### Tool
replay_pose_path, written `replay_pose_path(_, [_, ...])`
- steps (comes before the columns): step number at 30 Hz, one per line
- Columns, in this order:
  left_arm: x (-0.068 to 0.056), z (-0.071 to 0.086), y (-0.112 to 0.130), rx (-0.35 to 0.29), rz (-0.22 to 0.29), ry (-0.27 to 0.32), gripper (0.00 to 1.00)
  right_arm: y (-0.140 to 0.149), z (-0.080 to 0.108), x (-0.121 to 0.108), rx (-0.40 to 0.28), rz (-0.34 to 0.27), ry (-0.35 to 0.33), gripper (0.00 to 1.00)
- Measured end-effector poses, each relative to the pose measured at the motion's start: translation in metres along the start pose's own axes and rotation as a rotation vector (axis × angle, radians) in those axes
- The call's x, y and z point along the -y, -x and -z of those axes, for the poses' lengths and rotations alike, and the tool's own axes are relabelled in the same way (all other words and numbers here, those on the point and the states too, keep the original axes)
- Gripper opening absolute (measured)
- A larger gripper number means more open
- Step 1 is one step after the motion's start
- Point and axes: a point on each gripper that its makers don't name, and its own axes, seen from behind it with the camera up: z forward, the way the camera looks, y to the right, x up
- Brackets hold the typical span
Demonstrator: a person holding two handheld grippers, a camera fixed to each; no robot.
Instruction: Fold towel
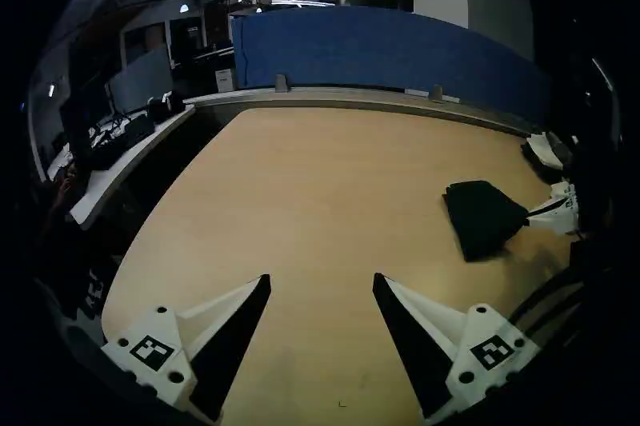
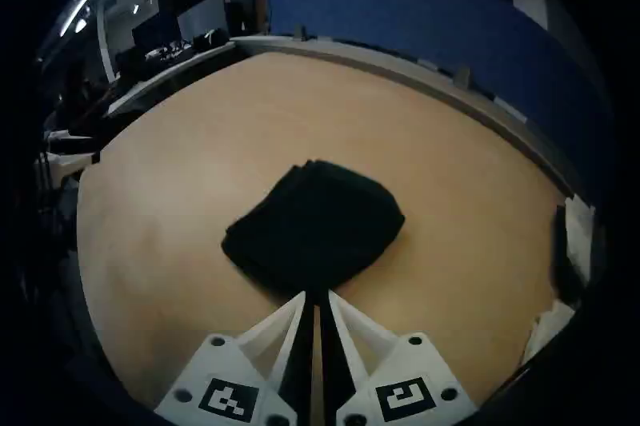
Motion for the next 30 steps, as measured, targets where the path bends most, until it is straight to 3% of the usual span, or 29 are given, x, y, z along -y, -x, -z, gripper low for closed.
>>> replay_pose_path(8, [-0.006, 0.004, -0.017, -0.027, 0.003, 0.010, 0.95, -0.086, 0.050, -0.008, -0.129, 0.058, 0.012, 0.04])
replay_pose_path(13, [-0.008, 0.008, -0.026, -0.048, 0.010, 0.012, 0.95, -0.119, 0.079, -0.015, -0.169, 0.099, 0.022, 0.04])
replay_pose_path(19, [-0.009, 0.012, -0.030, -0.061, 0.024, 0.013, 0.95, -0.128, 0.095, -0.026, -0.180, 0.116, 0.037, 0.04])
replay_pose_path(30, [-0.014, 0.015, -0.029, -0.064, 0.025, 0.013, 0.95, -0.122, 0.106, -0.044, -0.184, 0.088, 0.058, 0.04])
